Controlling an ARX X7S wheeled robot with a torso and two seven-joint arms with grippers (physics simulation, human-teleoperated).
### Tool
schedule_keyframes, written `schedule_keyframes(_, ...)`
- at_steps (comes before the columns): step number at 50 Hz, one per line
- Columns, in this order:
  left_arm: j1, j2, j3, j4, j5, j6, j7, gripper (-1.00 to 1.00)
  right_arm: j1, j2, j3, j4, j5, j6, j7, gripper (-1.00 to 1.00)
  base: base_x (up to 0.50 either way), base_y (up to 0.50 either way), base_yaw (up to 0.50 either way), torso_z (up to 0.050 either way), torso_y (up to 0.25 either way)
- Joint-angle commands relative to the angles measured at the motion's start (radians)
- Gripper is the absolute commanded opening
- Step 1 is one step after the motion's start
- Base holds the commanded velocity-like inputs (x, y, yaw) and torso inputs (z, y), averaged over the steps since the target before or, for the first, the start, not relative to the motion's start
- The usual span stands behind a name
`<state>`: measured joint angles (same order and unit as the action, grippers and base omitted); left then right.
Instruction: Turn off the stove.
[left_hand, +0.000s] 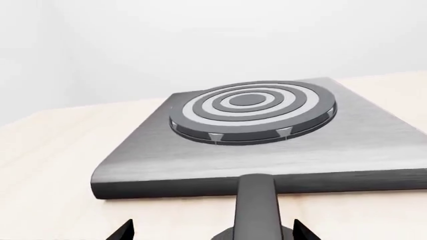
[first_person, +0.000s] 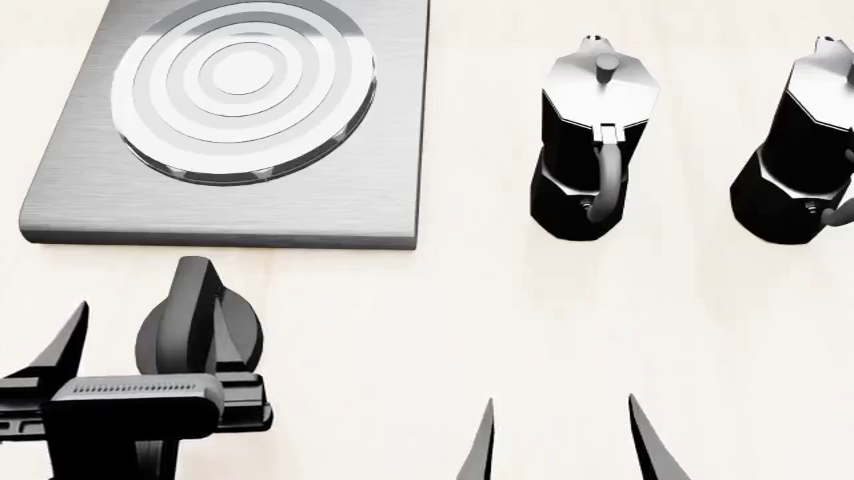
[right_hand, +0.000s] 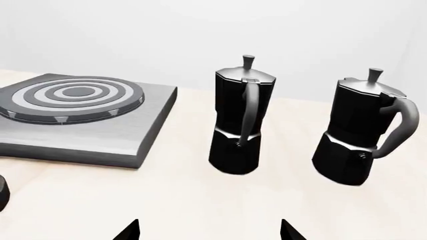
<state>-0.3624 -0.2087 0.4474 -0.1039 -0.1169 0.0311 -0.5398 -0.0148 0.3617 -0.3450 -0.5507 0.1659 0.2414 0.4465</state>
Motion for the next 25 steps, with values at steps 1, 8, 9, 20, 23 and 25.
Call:
schedule_keyframes(1, -0.006, 0.000, 0.006, -0.029, 0.003, 0.012, -0.003, 1.00, 0.002, 0.002, -0.001, 0.004, 0.004, -0.004, 0.001, 1.00, 0.00, 0.00, 0.00, 0.000, 0.000)
schedule_keyframes(8, -0.008, 0.000, 0.008, -0.041, 0.003, 0.019, -0.005, 1.00, 0.001, 0.004, -0.003, 0.001, 0.003, -0.004, 0.004, 1.00, 0.00, 0.00, 0.00, 0.000, 0.000)
schedule_keyframes(9, -0.008, -0.001, 0.009, -0.042, 0.003, 0.020, -0.005, 1.00, 0.000, 0.005, -0.003, 0.001, 0.004, -0.004, 0.004, 1.00, 0.00, 0.00, 0.00, 0.000, 0.000)
schedule_keyframes(20, -0.013, -0.002, 0.008, -0.075, -0.003, 0.029, -0.006, 1.00, 0.001, 0.006, -0.006, 0.001, 0.005, -0.004, 0.007, 1.00, 0.00, 0.00, 0.00, 0.000, 0.000)
schedule_keyframes(23, -0.013, -0.004, 0.009, -0.078, -0.003, 0.030, -0.007, 1.00, 0.002, 0.006, -0.007, 0.001, 0.006, -0.003, 0.008, 1.00, 0.00, 0.00, 0.00, 0.000, 0.000)
schedule_keyframes(25, -0.013, -0.005, 0.009, -0.077, -0.004, 0.028, -0.007, 1.00, 0.003, 0.007, -0.008, 0.001, 0.006, -0.003, 0.008, 1.00, 0.00, 0.00, 0.00, 0.000, 0.000)
